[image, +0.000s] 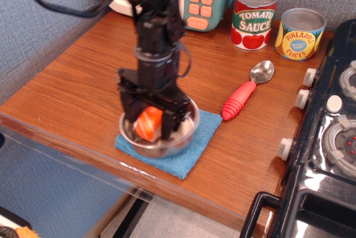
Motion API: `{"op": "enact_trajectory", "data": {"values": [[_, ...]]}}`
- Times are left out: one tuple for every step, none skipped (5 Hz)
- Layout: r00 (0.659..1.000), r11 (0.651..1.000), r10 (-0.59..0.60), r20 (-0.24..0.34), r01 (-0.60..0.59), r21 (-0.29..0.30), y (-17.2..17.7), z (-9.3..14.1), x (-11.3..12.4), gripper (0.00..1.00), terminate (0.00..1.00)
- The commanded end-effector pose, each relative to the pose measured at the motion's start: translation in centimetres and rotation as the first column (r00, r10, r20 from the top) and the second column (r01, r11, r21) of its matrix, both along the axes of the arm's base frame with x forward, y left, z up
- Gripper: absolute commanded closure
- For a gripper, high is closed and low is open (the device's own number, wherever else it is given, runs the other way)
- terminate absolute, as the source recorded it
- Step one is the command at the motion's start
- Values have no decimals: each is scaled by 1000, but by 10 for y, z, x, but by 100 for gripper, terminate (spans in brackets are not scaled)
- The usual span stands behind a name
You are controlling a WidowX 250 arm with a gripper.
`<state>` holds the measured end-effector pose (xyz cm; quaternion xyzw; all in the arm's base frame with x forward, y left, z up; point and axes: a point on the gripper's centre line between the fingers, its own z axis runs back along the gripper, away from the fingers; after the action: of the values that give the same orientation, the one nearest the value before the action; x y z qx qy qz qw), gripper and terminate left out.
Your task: Move the sushi to the left of the red spoon
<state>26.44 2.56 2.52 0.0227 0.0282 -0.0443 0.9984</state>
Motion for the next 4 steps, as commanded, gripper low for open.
{"op": "enact_trajectory", "data": {"values": [[1000,1000,1,26,-1,-16,3,3,4,100,0],[995,998,-45,93,50,-50,-13,25,8,100,0],[972,986,-96,215,122,-111,-37,69,20,100,0],[946,986,-63,317,109,-128,-45,117,46,100,0]]}}
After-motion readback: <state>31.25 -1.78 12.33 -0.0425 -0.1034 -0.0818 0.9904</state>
